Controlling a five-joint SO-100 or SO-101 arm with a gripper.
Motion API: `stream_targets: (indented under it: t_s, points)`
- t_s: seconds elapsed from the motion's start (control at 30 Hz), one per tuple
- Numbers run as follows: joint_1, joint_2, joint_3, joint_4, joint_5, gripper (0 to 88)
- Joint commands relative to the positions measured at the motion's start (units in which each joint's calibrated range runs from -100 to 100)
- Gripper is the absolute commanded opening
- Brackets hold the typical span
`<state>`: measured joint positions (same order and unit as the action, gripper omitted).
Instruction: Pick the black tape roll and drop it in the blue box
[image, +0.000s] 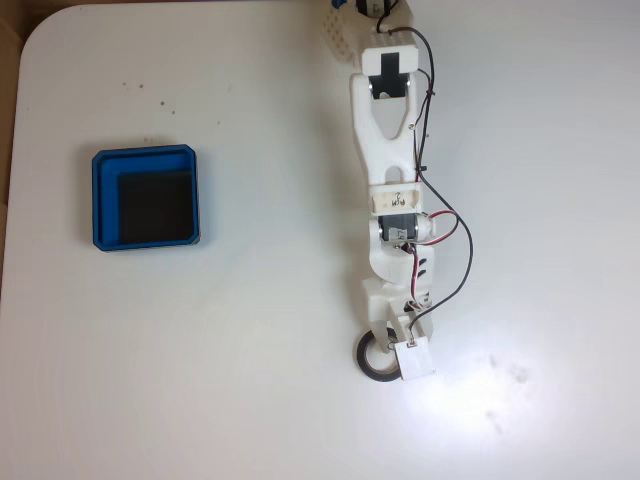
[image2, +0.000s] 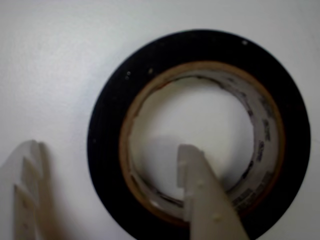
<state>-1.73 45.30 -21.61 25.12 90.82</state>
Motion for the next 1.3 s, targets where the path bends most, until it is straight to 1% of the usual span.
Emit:
stream_targets:
  t_s: [0.0, 0.43, 0.53, 0.67, 0.77, 1.07, 1.27]
  points:
    - [0.6, -0.5, -3.5, -0.8, 0.2, 25.4]
    - [0.5, -0.7, -3.5, -0.8, 0.1, 24.2]
    - [0.6, -0.8, -3.5, -0.8, 0.2, 19.4]
    - [0.6, -0.9, -3.5, -0.7, 0.2, 10.8]
    - [0.6, -0.8, -3.5, -0.5, 0.2, 6.7]
    - [0.6, -0.9, -3.5, -0.1, 0.1, 1.9]
    - [0.7, -1.0, -3.5, -0.1, -0.3, 1.6]
